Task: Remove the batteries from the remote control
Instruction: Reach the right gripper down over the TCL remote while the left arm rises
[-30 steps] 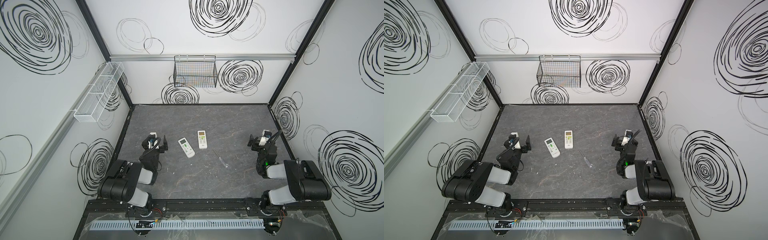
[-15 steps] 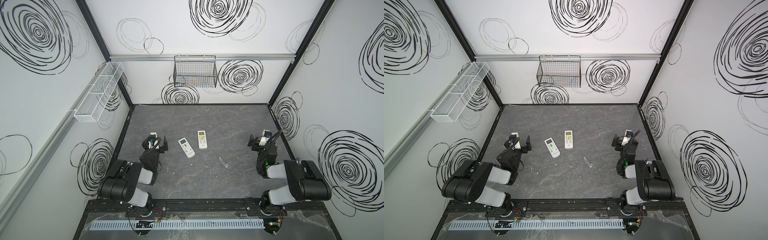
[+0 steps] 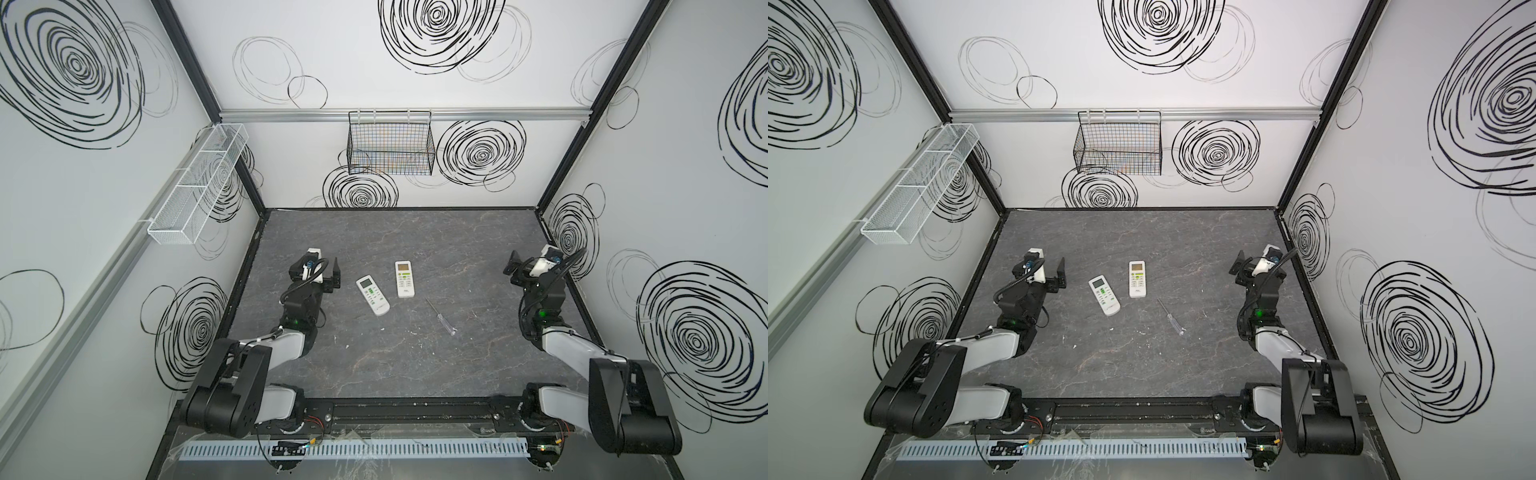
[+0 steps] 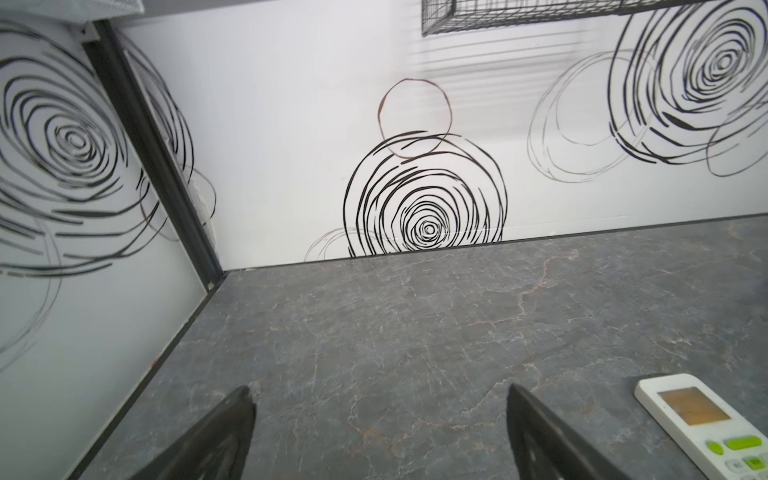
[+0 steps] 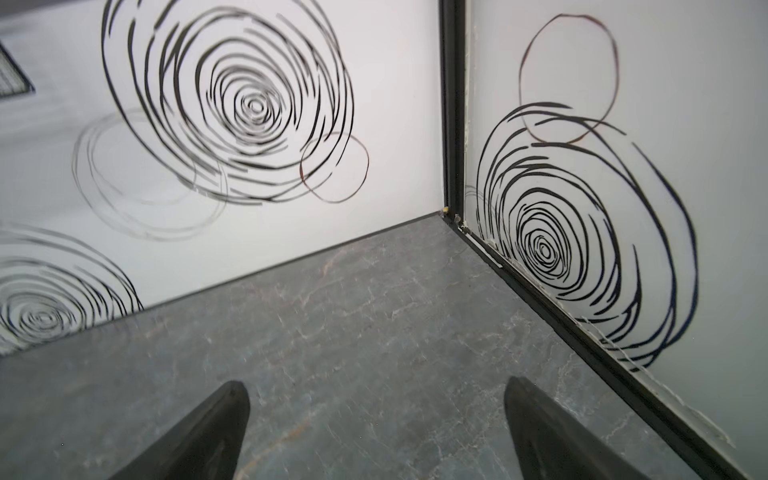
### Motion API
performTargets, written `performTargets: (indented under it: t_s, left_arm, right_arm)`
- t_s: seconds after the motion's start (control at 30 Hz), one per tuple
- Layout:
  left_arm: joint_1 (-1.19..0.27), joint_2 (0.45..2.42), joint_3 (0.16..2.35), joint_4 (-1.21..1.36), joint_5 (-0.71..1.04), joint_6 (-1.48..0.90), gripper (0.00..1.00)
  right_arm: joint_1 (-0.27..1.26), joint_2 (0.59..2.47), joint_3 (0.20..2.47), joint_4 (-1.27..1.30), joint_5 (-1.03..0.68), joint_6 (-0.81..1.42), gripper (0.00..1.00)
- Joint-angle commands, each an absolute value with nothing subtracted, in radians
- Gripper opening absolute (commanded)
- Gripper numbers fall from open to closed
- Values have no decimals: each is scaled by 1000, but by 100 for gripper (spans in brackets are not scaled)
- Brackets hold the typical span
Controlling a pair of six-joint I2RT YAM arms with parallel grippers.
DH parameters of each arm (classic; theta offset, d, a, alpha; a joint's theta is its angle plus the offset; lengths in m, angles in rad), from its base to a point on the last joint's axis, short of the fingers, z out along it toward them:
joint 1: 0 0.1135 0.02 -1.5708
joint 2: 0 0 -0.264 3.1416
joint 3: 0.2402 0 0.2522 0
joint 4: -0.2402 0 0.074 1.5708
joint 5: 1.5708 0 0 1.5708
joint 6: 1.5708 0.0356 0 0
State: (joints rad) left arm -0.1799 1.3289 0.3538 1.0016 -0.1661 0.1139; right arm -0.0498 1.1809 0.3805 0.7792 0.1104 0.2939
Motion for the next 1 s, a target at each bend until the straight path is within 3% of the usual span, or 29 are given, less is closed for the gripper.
performTargets:
  t_s: [0.0, 0.17, 0.3, 0.63, 0.97]
  left_arm:
    - [-263, 1294, 494, 764, -289, 265, 96]
    - [-317, 1289, 833, 207, -344, 96, 96]
    - [-309, 1268, 970, -51, -227, -22, 96]
    - [-221, 1229, 899, -49, -51, -142, 96]
    - [-232, 1211, 855, -18, -25, -194, 96]
  right_arm:
    - [-69, 1115, 437, 524, 153, 614, 100]
    - [-67, 1113, 453, 561, -67, 601, 100]
    - [73, 1139, 558, 419, -3, 527, 100]
    - [464, 1204, 648, 336, 209, 451, 100]
    - [692, 1410, 777, 244, 277, 454, 100]
